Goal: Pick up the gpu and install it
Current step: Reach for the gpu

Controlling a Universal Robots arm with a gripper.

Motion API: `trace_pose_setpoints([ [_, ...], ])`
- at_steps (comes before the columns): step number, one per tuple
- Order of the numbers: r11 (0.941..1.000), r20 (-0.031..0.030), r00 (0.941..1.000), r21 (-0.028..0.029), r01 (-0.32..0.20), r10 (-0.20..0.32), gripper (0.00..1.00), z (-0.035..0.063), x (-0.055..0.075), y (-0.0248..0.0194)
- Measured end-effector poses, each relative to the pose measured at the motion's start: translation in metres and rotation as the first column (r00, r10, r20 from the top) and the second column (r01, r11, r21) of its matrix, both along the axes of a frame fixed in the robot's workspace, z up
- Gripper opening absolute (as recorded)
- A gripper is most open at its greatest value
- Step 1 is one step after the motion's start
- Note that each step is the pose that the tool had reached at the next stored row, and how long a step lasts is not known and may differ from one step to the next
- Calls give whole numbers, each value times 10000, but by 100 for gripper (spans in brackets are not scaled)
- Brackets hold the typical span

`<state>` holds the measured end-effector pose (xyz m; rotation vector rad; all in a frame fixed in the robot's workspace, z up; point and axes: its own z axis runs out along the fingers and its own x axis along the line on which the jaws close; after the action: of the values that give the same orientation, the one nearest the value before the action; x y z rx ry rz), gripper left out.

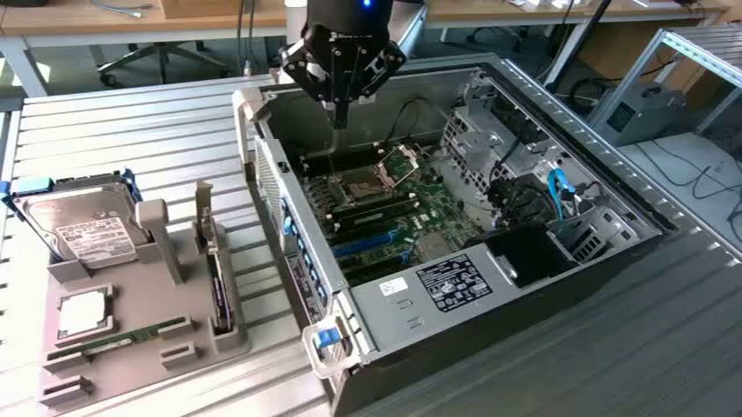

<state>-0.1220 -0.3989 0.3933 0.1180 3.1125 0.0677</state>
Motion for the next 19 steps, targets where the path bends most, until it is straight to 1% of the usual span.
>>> trace_pose_setpoints([
  [19,10000,0,10000,0,0,0,11,0,-107,0],
])
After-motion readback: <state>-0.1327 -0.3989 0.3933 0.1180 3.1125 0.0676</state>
